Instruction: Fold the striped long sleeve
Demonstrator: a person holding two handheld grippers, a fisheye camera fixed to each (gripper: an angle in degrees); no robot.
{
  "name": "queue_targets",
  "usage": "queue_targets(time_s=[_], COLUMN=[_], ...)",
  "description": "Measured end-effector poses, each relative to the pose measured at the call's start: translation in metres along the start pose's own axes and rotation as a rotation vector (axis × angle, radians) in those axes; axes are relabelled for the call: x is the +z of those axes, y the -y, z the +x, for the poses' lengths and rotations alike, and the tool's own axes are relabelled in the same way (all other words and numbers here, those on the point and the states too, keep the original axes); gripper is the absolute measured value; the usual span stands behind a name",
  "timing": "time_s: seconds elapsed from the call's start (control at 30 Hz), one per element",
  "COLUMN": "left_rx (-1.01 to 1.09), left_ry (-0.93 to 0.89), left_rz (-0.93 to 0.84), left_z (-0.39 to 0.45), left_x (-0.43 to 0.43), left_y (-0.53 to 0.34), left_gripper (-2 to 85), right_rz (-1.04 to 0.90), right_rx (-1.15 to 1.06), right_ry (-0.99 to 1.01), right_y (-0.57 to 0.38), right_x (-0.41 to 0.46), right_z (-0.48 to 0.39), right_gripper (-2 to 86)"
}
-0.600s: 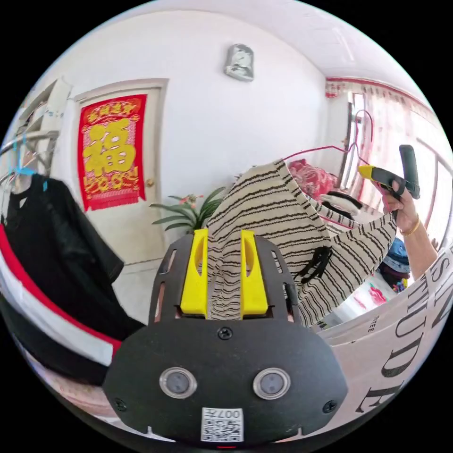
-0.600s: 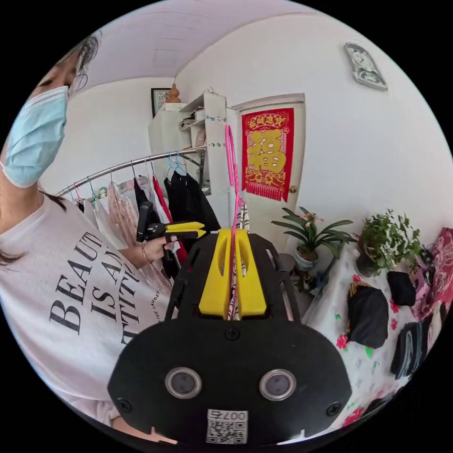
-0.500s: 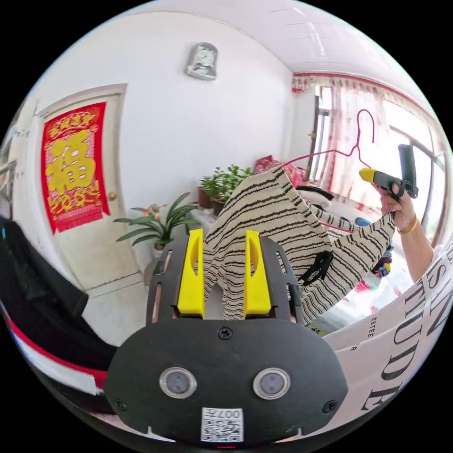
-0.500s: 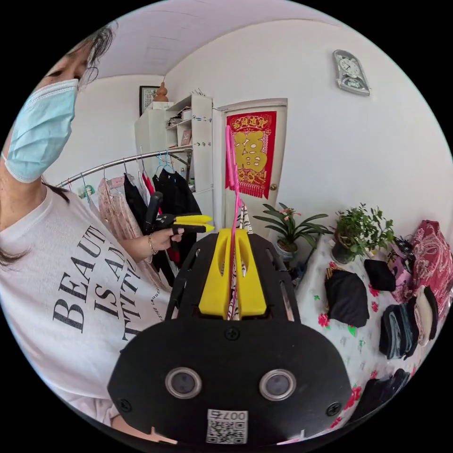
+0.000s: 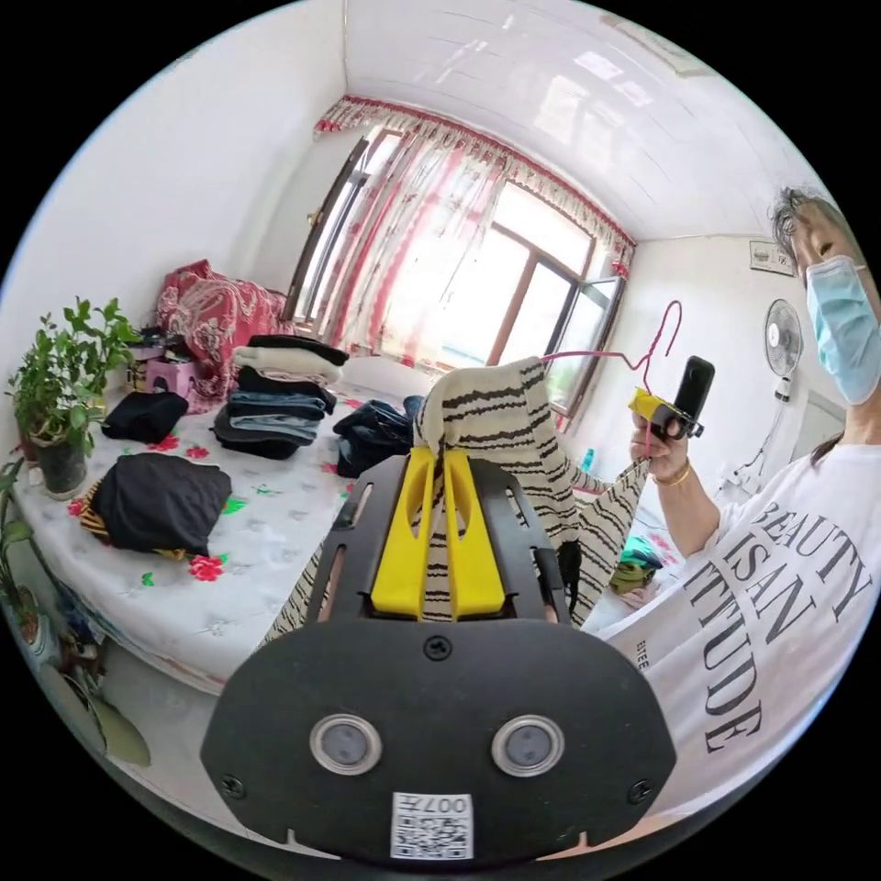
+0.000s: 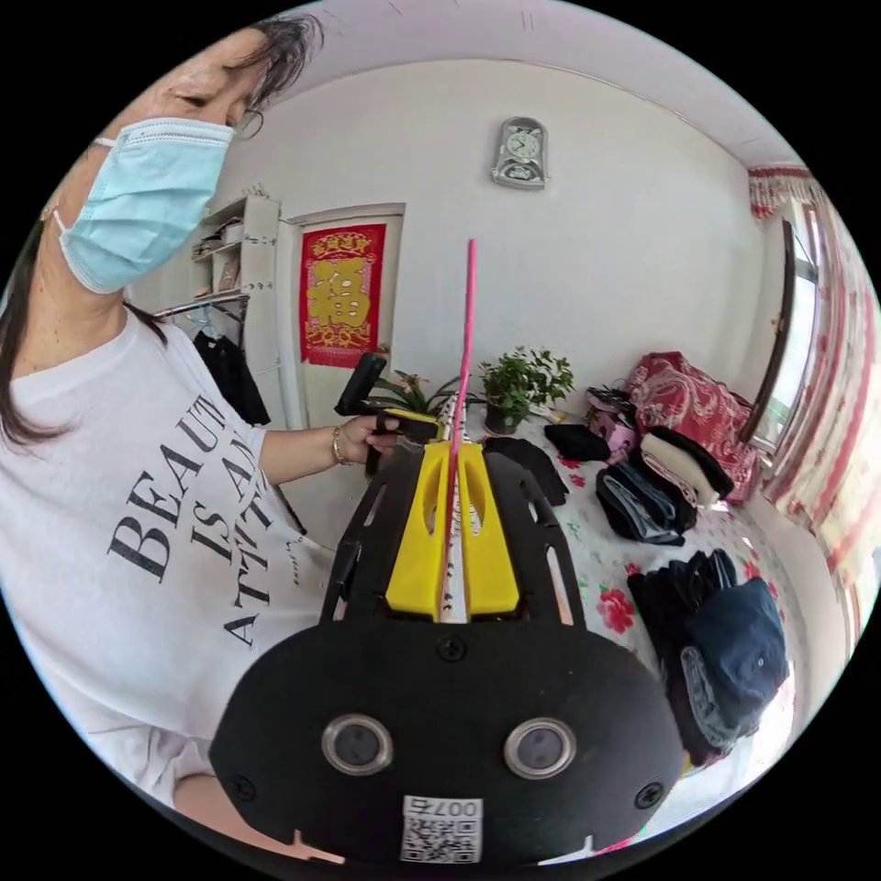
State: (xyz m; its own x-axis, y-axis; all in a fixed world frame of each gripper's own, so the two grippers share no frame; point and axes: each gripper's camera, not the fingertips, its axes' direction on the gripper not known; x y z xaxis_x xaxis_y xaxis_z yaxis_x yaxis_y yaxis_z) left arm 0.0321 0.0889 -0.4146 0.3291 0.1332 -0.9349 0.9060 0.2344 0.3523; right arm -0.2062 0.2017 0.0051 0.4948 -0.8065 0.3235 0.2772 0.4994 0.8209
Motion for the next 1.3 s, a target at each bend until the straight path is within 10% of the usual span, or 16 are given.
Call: queue_targets(time_s=[0.17,0.57,0.77,1.13,1.3], left_rx=[-0.112,-0.453,-0.524,-0.412,-0.34], left_ry=[-0.133,-0.187,-0.124,-0.063,0.048], left_rz=[-0.037,-0.069,-0.194,-0.406,-0.491], left_z=[-0.07,-0.263,-0.347,-0.403,-0.418], left_x=[0.026,0.08,0.099,0.138,0.147], left_y=[0.003,0.005,-0.015,-0.056,-0.077], left_gripper=[-0.9,-0.9,-0.9,-0.8,-0.7], right_rz=[-0.105,0.096,0.526,-0.313,-0.256], right_rx=[0.153,0.551,0.95,1.824,1.529], right_ry=[-0.34,-0.32,-0.567,-1.19,-0.893], right_y=[0.005,0.002,-0.06,-0.204,-0.15], right_x=[0.018,-0.06,-0.168,-0.247,-0.191], right_z=[0.015,0.1,0.134,0.169,0.179], right_gripper=[-0.2,0.0,1.4,4.9,5.2])
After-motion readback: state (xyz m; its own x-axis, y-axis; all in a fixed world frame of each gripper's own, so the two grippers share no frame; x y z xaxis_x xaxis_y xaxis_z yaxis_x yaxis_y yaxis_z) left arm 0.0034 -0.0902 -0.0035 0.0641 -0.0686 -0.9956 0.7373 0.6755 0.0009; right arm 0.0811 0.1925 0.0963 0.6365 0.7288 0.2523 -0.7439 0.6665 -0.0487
